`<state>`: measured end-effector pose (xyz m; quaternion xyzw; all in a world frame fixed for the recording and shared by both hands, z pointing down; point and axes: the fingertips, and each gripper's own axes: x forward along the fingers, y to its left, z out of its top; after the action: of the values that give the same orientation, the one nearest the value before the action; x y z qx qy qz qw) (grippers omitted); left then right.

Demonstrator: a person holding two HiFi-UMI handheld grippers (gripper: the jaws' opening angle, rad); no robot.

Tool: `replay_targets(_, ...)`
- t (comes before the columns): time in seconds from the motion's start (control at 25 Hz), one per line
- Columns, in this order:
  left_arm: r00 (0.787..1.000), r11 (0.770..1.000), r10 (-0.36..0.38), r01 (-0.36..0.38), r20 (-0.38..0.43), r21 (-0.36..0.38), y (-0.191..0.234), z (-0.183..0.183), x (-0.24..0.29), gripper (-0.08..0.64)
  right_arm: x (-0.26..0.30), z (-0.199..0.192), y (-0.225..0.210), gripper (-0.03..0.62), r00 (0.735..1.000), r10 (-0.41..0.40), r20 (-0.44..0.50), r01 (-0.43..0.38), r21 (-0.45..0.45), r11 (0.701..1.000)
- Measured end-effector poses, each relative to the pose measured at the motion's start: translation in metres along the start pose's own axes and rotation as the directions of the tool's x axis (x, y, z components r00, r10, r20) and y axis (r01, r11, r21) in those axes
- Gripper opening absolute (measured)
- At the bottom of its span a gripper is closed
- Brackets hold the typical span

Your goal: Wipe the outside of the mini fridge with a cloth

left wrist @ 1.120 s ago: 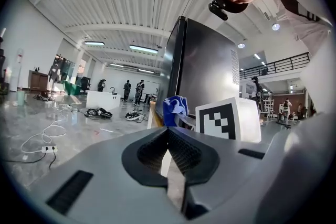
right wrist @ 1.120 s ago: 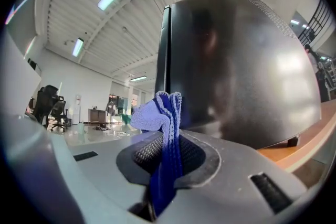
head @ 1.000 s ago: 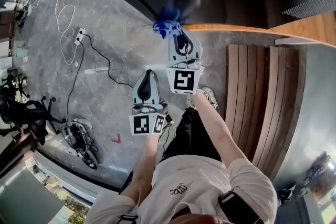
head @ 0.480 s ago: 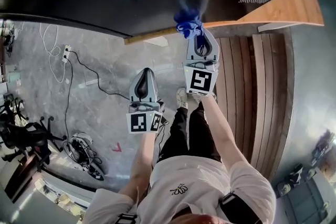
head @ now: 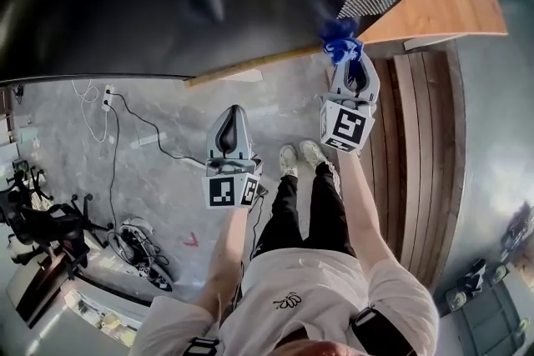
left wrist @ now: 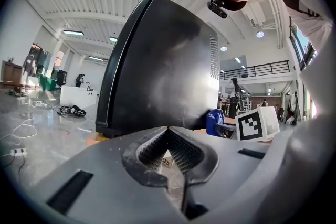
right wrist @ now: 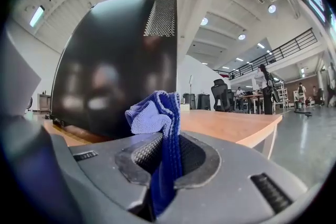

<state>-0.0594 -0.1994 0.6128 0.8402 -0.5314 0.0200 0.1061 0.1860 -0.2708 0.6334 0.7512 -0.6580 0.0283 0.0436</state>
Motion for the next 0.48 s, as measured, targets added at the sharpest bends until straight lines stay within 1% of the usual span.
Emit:
replay_targets(0.16, 1.0, 1.0, -0.004, 0.004, 0.014, 0.003, -0.009, 0.003, 0.01, 0.005, 0.003, -0.004, -0.032, 0.062, 0.998, -0.061, -0.019, 0.061, 0.015, 0.998)
replay_targets(0.24, 1.0, 1.0, 0.009, -0.009, 0.03, -0.005, -0.012, 0.006, 0.016, 0.005, 0.007, -0.007, -0.051, 0.061, 0.995, -0.092, -0.036, 0.093, 0.032, 0.995)
replay_targets(0.32, 0.998, 0.999, 0.028, -0.027, 0.048, -0.021, -0.012, 0.012, 0.02, 0.005, 0.008, -0.008, -0.061, 0.061, 0.993, -0.102, -0.056, 0.104, 0.042, 0.994)
replay_targets(0.4, 0.997, 0.998, 0.034, -0.031, 0.073, -0.047, -0.014, 0.025, 0.019, 0.005, 0.0, -0.001, -0.063, 0.061, 0.993, -0.102, -0.063, 0.104, 0.032, 0.994)
replay_targets(0.48, 0.993, 0.997, 0.02, -0.011, 0.116, -0.079, -0.019, 0.049, 0.016, 0.005, -0.011, 0.015, -0.063, 0.063, 0.994, -0.094, -0.057, 0.096, 0.033, 0.995)
